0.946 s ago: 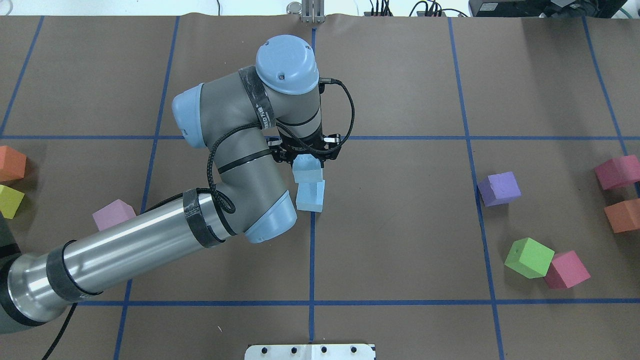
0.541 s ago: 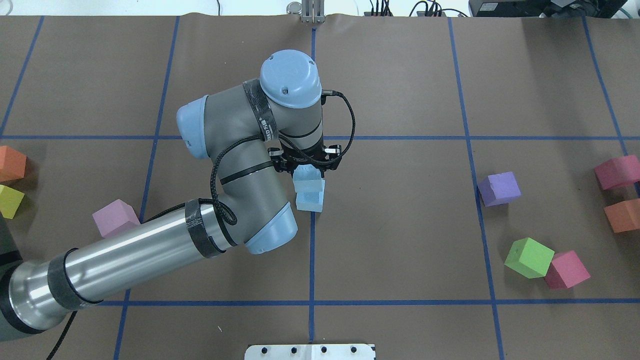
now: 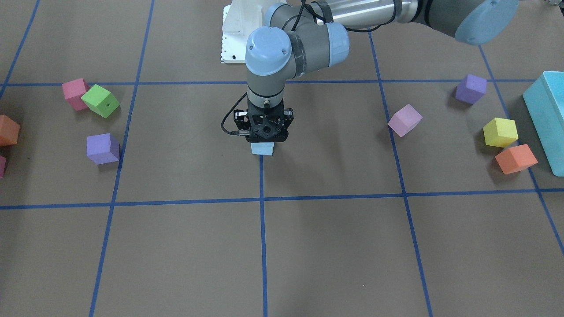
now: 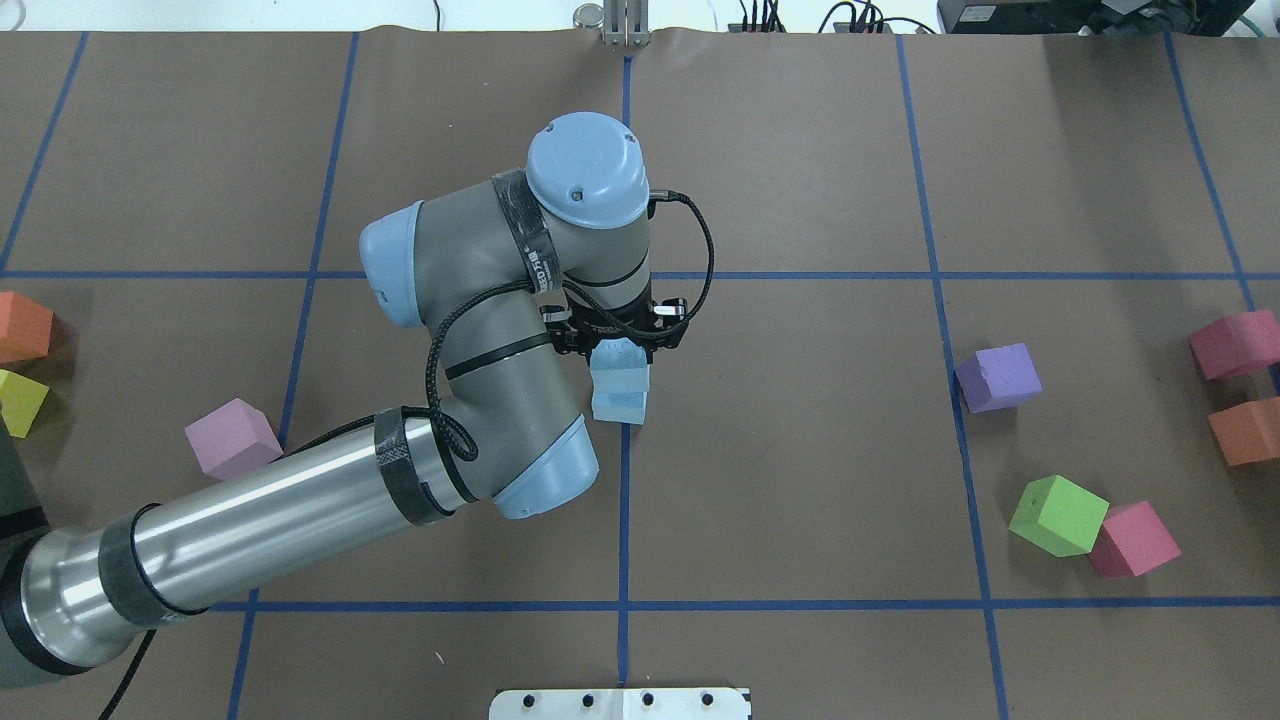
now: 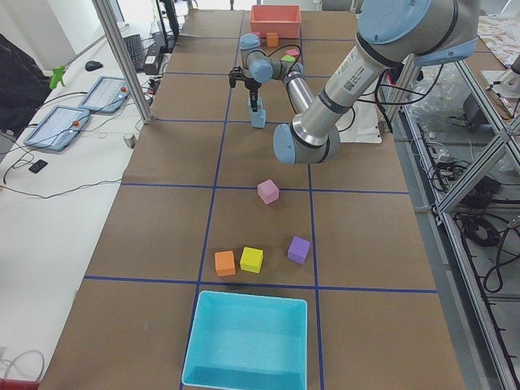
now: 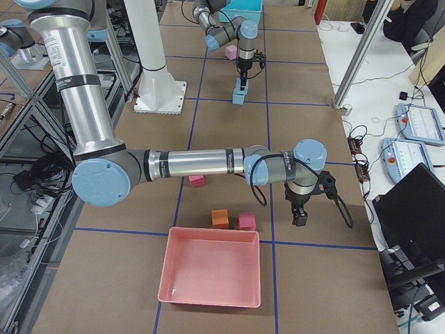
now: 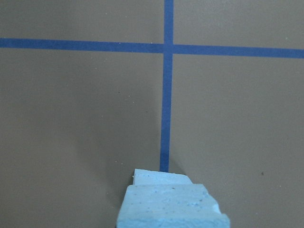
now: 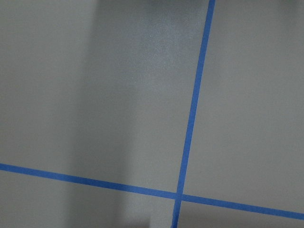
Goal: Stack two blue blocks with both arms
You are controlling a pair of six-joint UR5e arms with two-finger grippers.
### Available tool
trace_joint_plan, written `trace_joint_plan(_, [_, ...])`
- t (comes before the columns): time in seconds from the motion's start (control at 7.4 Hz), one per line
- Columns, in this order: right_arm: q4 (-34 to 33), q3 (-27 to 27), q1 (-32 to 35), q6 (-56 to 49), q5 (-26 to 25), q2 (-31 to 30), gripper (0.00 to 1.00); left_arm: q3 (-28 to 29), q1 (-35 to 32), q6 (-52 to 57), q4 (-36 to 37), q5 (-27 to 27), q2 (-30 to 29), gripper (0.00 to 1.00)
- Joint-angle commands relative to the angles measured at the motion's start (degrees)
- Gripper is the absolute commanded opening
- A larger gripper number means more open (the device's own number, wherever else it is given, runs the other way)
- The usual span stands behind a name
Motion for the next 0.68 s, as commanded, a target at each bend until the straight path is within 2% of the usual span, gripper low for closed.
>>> trace_joint_plan(0.0, [0.01, -0.18, -0.01, 0.01, -0.03, 0.13, 1.00, 0.16, 0.74, -0.06, 0.00, 1.27, 0.08, 0.65])
trace_joint_plan(0.41, [0.01, -0.18, -0.10, 0.09, 0.06, 0.22, 1.00, 0.07, 1.10, -0.06, -0.09, 1.90, 0.61, 0.77])
trace_joint_plan(0.54, [0.01, -0.18, -0.10, 0.09, 0.06, 0.22, 1.00, -0.02, 1.10, 0.03, -0.09, 1.90, 0.61, 0.87])
